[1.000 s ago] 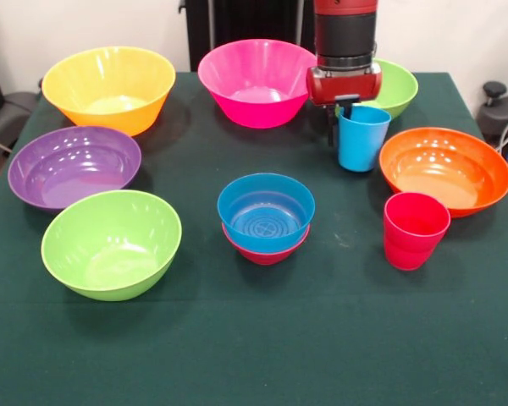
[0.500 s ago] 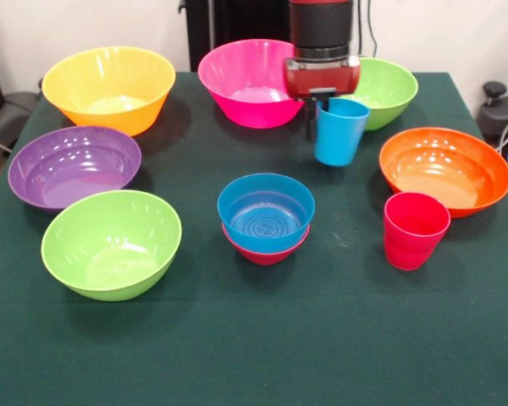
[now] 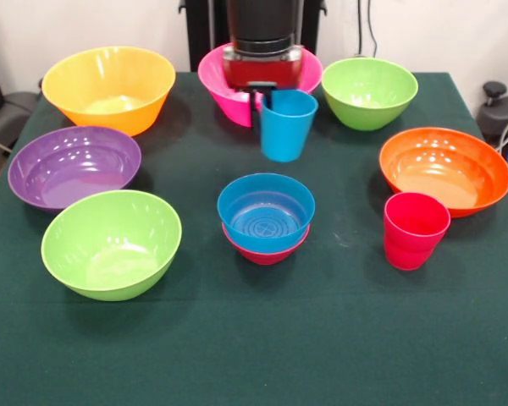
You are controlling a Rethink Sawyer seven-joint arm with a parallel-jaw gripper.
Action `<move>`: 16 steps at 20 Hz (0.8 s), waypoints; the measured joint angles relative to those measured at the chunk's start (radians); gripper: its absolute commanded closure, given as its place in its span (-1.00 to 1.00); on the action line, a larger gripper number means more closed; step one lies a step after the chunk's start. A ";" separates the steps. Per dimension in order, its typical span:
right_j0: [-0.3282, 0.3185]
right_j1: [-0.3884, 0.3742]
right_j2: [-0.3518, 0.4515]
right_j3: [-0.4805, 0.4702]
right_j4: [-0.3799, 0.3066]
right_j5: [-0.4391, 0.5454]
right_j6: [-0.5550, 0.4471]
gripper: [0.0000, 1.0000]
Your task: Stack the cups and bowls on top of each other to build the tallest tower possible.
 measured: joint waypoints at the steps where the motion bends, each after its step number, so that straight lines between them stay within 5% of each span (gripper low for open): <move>1: -0.025 -0.004 0.020 -0.029 0.004 0.058 0.000 1.00; 16: -0.059 -0.029 0.147 -0.256 0.119 0.464 0.000 1.00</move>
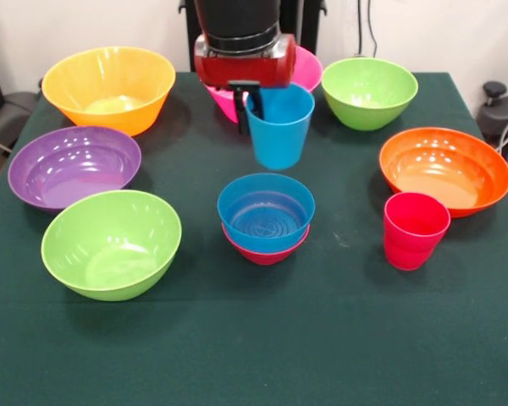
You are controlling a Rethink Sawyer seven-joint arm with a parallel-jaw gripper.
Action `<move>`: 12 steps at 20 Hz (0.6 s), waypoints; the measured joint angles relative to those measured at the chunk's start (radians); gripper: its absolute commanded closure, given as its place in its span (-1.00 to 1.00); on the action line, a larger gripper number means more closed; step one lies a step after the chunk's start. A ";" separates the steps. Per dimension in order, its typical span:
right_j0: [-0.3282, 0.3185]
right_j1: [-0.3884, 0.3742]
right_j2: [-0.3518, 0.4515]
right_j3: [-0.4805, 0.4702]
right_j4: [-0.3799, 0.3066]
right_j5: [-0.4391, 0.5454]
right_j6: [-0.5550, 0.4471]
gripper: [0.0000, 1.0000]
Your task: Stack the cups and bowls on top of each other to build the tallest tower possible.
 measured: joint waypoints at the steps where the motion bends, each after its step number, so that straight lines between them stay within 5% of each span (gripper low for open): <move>1: 0.004 -0.004 0.006 -0.015 0.007 0.035 0.000 1.00; 7: 0.048 -0.045 0.036 -0.103 0.040 0.280 0.000 1.00; 12: 0.083 -0.053 0.048 -0.166 0.040 0.372 0.000 1.00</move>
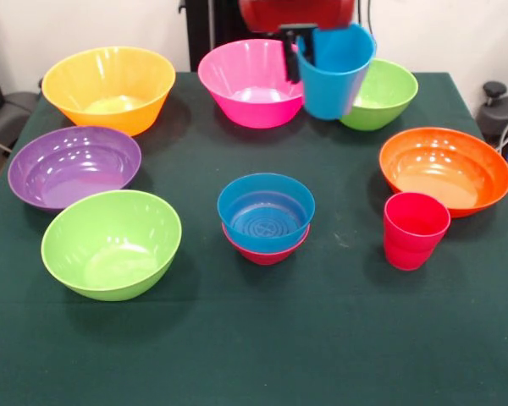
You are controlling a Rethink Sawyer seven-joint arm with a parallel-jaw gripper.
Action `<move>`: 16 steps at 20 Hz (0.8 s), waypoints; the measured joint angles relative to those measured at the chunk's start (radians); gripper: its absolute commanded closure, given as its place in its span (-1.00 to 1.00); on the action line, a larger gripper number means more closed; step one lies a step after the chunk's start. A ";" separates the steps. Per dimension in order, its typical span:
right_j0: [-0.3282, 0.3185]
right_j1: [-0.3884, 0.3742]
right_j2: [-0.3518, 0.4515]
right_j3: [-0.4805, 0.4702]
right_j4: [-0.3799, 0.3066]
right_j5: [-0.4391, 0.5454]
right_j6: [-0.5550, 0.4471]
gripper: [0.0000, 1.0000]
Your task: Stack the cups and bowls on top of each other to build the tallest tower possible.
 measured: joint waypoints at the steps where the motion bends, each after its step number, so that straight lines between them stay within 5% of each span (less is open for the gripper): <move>1: 0.011 0.003 0.004 -0.025 -0.001 0.018 0.000 1.00; 16: 0.149 0.202 0.027 -0.376 -0.048 0.040 0.000 1.00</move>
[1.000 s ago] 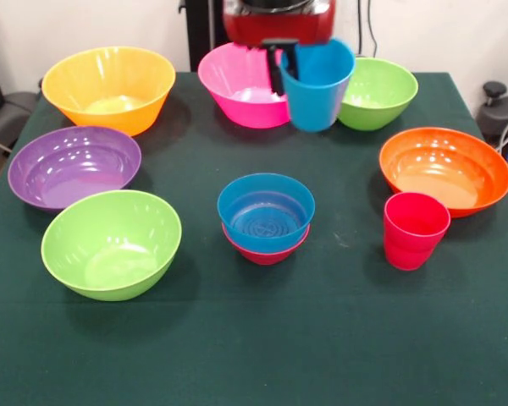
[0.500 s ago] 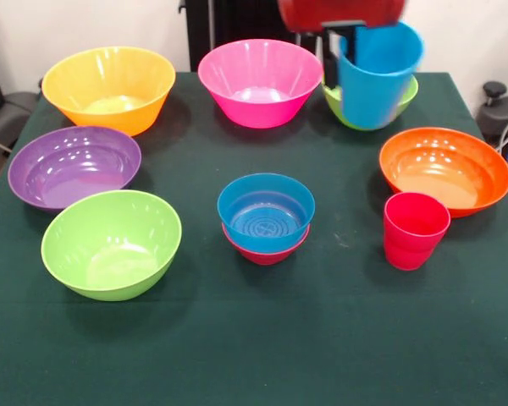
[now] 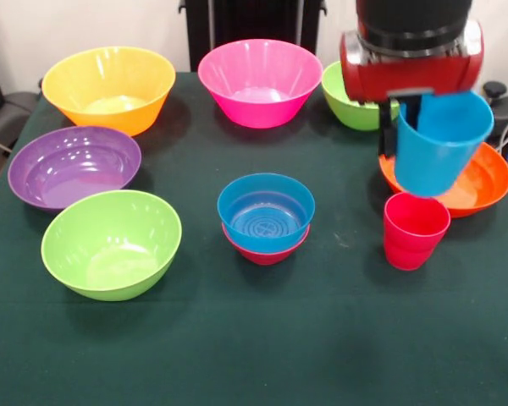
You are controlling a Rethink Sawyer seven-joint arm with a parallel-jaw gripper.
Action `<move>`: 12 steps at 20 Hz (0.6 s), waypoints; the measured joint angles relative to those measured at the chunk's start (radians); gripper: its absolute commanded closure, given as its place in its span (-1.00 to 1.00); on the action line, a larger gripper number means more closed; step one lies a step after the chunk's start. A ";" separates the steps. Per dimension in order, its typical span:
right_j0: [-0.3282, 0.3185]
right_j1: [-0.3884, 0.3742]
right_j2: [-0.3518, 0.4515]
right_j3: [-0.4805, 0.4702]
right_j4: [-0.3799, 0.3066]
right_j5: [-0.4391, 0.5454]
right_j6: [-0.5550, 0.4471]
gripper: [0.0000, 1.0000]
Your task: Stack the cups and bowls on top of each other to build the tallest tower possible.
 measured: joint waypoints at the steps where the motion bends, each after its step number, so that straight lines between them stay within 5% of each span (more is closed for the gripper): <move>1: 0.003 0.011 0.000 -0.010 -0.001 0.000 0.000 1.00; 12: -0.008 0.075 0.001 -0.033 -0.011 -0.002 0.000 1.00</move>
